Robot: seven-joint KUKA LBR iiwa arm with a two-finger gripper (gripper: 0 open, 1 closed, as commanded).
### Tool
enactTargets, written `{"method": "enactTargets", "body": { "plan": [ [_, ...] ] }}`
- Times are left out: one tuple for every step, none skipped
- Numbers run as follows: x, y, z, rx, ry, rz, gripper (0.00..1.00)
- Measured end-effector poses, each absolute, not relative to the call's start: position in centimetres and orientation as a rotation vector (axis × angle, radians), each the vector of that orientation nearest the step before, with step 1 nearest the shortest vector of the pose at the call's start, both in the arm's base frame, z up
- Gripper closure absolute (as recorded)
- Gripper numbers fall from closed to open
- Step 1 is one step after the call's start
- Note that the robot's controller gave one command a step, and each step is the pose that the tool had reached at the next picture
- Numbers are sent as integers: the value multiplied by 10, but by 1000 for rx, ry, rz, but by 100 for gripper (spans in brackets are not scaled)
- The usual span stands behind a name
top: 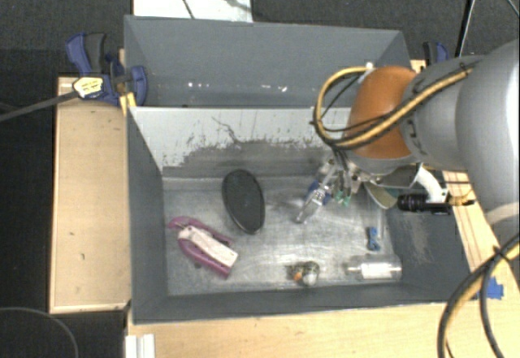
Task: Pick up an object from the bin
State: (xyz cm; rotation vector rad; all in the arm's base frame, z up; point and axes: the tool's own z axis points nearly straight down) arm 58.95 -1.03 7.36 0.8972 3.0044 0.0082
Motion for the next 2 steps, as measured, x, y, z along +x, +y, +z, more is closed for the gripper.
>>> {"method": "enactTargets", "body": {
  "plan": [
    [593,-12,77,892,2992,7,100],
    [593,-13,209,864,3011,4,100]
  ]
}}
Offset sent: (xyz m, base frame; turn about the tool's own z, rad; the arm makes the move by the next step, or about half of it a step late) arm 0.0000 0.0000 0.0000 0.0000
